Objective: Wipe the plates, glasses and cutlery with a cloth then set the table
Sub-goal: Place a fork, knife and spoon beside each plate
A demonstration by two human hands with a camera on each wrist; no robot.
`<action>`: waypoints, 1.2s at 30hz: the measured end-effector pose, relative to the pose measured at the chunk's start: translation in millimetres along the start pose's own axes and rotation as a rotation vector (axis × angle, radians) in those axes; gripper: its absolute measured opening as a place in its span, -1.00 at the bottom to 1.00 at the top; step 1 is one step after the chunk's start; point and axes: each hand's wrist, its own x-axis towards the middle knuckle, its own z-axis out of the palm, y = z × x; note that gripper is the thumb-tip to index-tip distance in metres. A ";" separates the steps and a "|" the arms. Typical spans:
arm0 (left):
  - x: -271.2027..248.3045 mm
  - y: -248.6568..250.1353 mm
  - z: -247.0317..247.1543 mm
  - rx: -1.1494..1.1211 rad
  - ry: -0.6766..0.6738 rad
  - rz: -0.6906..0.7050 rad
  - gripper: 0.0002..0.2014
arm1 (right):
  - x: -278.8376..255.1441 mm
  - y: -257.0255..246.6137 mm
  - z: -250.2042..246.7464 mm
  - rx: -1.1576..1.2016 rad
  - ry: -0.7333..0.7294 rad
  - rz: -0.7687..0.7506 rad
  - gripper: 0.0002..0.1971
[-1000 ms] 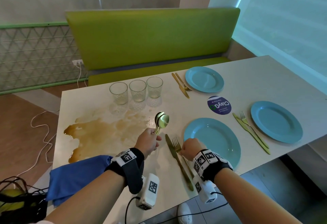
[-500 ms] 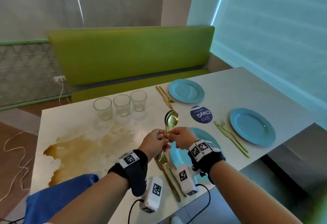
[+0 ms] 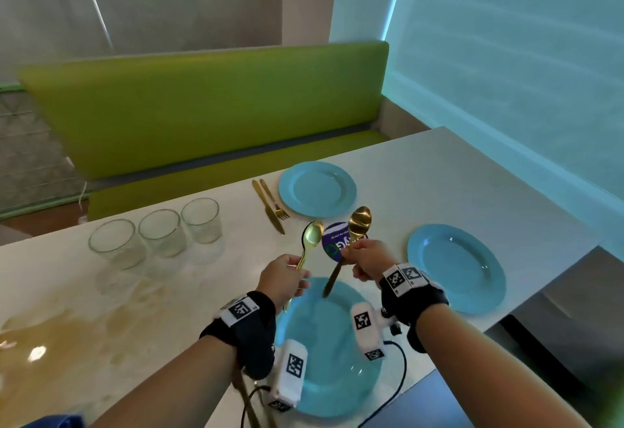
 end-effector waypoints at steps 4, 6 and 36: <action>32.9 19.3 35.7 -0.051 0.040 -0.028 -0.82 | 48.8 20.2 -82.5 -0.195 0.073 0.049 -0.82; 47.6 27.1 53.1 -0.059 0.046 -0.037 -0.81 | 69.0 30.5 -126.5 -0.360 0.103 0.089 -0.93; 116.3 37.7 138.8 -0.017 0.089 -0.063 -0.83 | 153.3 161.5 -293.1 -1.221 0.198 0.446 -0.73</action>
